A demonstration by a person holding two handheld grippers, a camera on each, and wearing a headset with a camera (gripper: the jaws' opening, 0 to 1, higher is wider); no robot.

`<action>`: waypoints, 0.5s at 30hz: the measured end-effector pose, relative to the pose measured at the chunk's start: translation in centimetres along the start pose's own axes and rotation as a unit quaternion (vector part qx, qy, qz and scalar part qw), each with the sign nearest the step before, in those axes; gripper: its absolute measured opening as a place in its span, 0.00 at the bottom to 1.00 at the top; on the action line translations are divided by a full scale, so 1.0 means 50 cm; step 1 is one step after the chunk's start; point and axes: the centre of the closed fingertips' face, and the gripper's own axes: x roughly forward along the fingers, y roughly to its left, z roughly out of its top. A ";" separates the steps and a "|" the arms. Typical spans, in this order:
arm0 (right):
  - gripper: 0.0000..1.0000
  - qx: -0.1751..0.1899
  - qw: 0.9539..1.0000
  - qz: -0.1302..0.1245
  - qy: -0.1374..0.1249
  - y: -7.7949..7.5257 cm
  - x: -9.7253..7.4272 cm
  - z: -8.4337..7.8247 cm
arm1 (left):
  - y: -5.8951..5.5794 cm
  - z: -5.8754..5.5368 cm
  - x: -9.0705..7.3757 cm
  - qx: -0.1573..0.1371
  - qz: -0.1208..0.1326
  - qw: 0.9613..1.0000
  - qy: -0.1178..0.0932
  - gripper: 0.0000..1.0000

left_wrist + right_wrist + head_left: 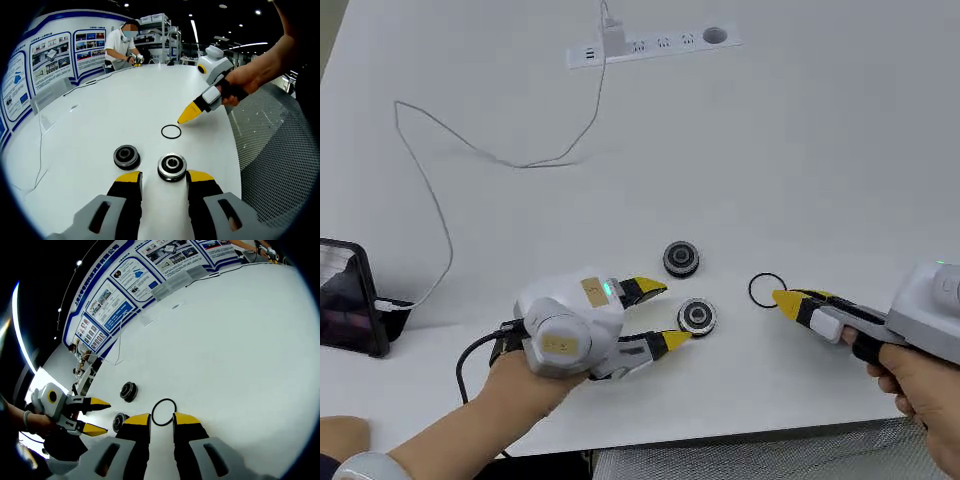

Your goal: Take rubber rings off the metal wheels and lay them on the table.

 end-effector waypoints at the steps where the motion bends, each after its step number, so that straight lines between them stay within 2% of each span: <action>1: 0.19 -0.003 1.000 -0.001 0.002 -0.001 -0.001 -0.002 | 0.000 0.000 -0.001 0.000 0.000 1.000 0.000 0.36; 5: 0.21 -0.017 1.000 -0.003 0.004 0.000 -0.005 -0.004 | 0.001 -0.001 -0.002 -0.001 0.001 1.000 -0.001 0.36; 10: 0.20 -0.025 0.999 0.022 0.008 0.028 0.000 -0.007 | 0.001 -0.001 -0.001 -0.001 0.000 1.000 -0.001 0.34; 15: 0.17 -0.016 0.999 0.043 0.010 0.055 0.009 -0.015 | -0.003 0.008 0.002 0.002 -0.004 1.000 -0.004 0.31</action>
